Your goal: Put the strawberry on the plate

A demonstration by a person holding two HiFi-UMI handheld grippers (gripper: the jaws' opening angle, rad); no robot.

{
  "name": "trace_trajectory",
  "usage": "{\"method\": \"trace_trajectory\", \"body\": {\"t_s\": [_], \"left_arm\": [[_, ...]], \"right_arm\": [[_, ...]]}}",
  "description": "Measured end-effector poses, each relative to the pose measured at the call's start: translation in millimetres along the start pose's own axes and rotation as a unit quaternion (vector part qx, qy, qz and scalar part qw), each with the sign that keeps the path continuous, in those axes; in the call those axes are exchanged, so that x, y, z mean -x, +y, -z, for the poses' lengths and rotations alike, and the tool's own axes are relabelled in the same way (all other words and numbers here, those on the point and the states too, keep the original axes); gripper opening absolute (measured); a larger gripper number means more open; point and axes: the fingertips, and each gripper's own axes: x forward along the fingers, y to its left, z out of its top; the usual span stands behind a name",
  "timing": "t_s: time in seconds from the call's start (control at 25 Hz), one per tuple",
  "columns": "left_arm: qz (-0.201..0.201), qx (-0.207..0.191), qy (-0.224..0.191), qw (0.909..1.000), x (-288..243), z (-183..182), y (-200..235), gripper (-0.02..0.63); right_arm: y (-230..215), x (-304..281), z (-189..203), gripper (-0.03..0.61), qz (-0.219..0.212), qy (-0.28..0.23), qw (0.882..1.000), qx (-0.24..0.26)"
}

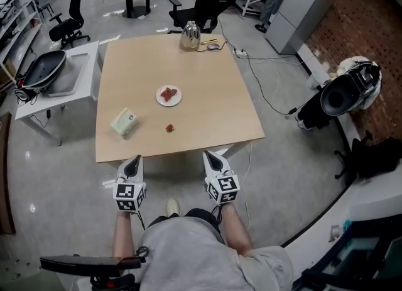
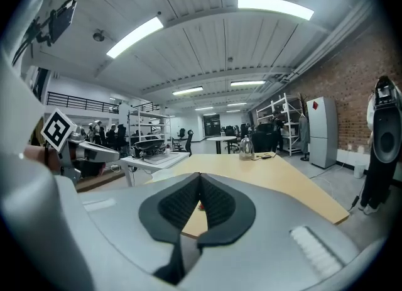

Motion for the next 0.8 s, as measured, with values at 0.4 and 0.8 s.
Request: {"method": "trace_trajectory", "body": {"t_s": [0.4,0.8], "left_arm": [[0.001,0.013,0.002,0.9999,-14,4,25,0.02],[-0.031,0.033,0.008,0.999,-26,8,47,0.02]], "right_arm": [[5,-33,-3,0.006,-0.002,0.011,1.0,0.009],[5,-69,-3,0.006,-0.029,0.026,0.999,0.016]]}}
